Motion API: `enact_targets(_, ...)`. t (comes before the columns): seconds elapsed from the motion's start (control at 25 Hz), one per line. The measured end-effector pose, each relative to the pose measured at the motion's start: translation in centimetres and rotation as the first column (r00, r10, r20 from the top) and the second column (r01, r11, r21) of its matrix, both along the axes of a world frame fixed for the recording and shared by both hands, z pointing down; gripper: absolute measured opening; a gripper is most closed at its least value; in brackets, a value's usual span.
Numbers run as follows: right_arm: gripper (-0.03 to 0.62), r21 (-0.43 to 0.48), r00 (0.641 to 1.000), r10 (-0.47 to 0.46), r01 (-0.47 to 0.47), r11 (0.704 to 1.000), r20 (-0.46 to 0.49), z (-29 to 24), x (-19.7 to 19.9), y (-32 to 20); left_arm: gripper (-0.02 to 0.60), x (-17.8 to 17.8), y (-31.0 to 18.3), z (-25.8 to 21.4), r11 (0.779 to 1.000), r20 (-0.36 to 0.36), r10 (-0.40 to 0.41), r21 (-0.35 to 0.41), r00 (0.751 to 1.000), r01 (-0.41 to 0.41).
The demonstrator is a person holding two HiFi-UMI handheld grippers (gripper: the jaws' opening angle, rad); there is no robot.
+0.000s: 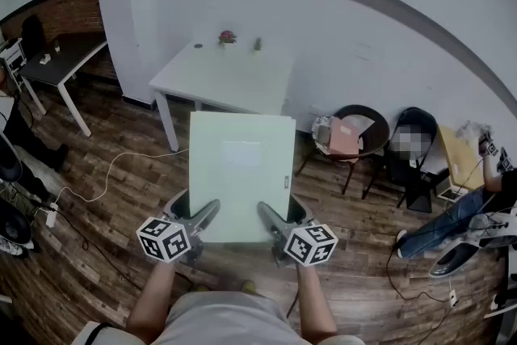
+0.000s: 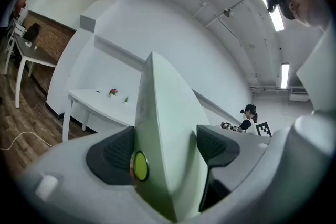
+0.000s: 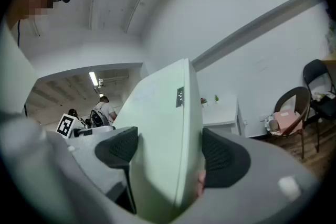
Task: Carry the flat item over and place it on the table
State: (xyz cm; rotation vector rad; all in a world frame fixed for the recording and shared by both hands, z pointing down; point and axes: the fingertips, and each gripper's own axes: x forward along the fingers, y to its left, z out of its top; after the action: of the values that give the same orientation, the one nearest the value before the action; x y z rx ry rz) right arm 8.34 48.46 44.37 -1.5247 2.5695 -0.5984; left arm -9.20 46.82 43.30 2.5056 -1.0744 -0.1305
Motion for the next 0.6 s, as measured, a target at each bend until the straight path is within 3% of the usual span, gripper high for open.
enact_targets(0.6,0.379,0.014,1.000,-0.022,0.021,1.000,0.016,-0.3,2.0,0.5,0.364,2.0,0.9,-0.4,1.000,0.010,-0.024,0.005,1.000,0.024)
